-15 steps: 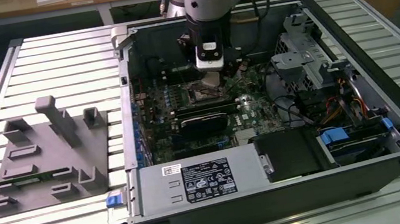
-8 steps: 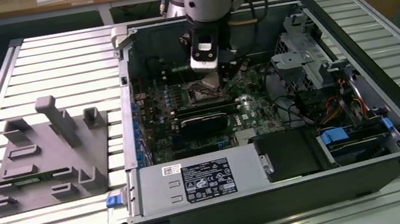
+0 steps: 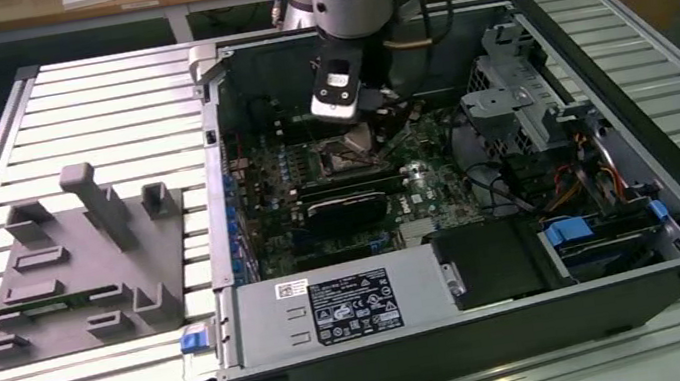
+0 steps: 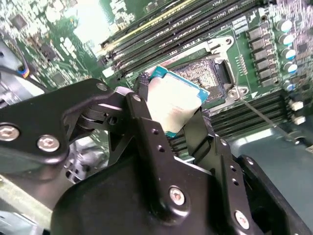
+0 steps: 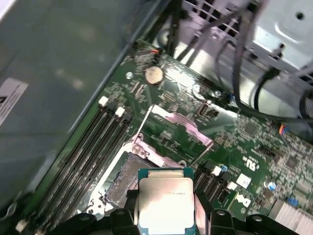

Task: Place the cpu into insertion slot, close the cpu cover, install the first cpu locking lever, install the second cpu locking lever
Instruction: 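Place the cpu into insertion slot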

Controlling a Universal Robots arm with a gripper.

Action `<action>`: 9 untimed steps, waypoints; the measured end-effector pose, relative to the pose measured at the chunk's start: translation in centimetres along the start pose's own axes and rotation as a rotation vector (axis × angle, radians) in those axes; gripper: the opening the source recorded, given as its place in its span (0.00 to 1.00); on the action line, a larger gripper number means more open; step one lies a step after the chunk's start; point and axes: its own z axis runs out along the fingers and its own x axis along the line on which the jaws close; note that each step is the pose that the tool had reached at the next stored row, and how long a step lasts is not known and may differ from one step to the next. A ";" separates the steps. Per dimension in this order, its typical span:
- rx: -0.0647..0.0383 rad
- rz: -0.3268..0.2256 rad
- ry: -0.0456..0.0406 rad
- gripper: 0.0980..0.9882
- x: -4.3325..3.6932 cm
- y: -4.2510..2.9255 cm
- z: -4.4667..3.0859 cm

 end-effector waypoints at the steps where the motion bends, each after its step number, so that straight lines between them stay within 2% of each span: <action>1: 0.000 0.018 -0.0016 0.49 0.00 0.00 0.02; 9: 0.001 0.163 -0.0146 0.49 0.00 -0.01 0.17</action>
